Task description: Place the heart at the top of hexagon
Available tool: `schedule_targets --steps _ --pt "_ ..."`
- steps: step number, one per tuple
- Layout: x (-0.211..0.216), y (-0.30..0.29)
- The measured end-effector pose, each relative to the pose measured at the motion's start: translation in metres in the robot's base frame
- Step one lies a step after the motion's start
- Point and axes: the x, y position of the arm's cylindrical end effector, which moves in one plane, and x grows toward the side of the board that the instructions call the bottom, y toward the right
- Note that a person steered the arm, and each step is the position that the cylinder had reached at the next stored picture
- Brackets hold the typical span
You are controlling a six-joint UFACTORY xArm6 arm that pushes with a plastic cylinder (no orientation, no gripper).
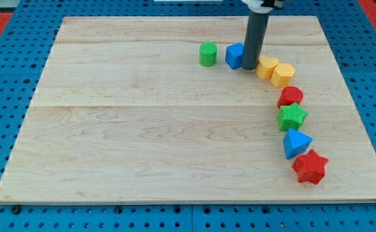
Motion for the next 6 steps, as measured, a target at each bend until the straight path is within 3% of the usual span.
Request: schedule_targets --steps 1,2,6 --pt "0.010 -0.028" --pt "0.034 0.012" --pt "-0.021 0.036"
